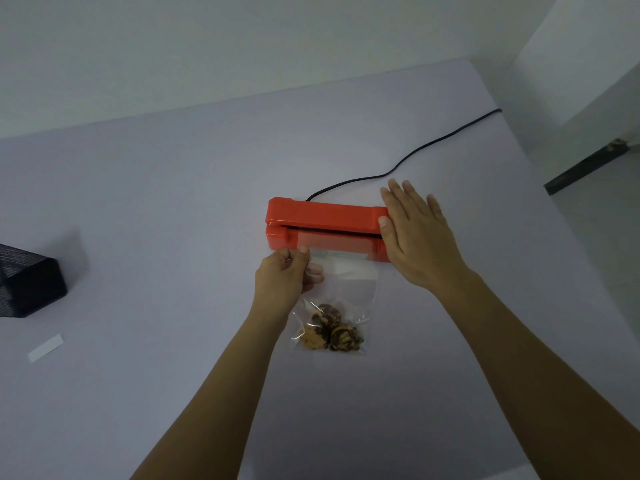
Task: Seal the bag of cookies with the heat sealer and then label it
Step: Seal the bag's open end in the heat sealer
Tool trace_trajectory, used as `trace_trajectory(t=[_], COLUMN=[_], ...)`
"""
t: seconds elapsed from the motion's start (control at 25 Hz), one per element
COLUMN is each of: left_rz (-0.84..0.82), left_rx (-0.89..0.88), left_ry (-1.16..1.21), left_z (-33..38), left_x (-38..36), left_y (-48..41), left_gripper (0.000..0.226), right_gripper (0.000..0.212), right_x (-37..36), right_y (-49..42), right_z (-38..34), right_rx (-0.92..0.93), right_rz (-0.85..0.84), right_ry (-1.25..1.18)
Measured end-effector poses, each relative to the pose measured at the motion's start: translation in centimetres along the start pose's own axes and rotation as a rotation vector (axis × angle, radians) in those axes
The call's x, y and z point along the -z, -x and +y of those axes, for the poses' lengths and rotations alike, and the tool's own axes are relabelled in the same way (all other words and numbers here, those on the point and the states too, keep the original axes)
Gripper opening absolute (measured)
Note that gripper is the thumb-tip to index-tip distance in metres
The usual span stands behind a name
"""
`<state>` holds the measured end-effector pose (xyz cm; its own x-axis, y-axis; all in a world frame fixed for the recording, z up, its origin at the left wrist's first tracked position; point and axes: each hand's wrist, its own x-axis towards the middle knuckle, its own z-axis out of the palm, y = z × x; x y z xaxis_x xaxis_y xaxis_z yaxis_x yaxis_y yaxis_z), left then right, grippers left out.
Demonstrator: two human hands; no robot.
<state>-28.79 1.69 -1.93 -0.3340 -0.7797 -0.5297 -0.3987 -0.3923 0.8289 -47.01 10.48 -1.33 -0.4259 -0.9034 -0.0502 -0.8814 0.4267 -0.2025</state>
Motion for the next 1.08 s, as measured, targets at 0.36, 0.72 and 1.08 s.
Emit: trace_trajectory(t=[0.36,0.72,1.08], left_rz=[-0.002,0.011,0.018], left_rx=[0.019,0.019,0.021], left_ry=[-0.007,0.005,-0.003], left_z=[0.01,-0.13,0.24], left_x=[-0.05,-0.17,-0.32], left_y=[-0.04,-0.09,0.16], left_gripper=[0.035,0.03,0.028], right_gripper=[0.069,0.068,0.068], right_x=[-0.61,-0.61,-0.51], right_y=[-0.29,-0.29,-0.22], right_z=[0.23,0.24,0.41], right_rx=[0.004,0.011,0.012], right_rz=[0.015,0.019,0.018], right_ry=[-0.072,-0.079,-0.087])
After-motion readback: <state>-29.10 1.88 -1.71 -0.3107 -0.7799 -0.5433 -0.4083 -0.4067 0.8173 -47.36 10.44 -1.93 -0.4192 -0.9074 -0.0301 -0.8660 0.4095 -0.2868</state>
